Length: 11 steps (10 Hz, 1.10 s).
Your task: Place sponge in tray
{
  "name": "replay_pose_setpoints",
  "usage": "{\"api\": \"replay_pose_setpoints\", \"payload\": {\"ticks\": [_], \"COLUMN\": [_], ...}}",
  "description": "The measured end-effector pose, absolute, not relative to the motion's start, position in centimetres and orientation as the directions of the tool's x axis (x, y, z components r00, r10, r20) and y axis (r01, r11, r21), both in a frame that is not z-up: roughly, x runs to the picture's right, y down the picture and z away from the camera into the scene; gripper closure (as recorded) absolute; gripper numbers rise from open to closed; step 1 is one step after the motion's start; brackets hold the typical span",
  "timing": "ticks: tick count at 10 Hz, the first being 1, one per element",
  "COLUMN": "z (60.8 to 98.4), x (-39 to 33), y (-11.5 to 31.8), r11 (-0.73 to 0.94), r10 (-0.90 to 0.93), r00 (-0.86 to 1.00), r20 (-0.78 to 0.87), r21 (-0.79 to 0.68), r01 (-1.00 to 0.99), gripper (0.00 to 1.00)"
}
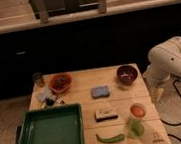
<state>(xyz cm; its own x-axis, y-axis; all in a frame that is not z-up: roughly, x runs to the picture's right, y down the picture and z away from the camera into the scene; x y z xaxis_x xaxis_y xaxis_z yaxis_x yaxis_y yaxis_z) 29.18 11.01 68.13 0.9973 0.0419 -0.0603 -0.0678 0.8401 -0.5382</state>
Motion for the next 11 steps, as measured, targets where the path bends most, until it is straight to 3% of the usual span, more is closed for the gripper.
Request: {"api": "replay_pose_setpoints", "payload": {"ticks": [5,11], "z": [68.2,70.3], "x": [29.1,22.1], "y": [11.0,9.7], "r11": [0.840,0.850], "r10": [0.041,-0.017], "r00": [0.997,1.000], "r20": [-0.061,-0.018], "r21": [-0.538,-0.527], "r01": [-0.068,0.005], "gripper": [0.20,0.20]}}
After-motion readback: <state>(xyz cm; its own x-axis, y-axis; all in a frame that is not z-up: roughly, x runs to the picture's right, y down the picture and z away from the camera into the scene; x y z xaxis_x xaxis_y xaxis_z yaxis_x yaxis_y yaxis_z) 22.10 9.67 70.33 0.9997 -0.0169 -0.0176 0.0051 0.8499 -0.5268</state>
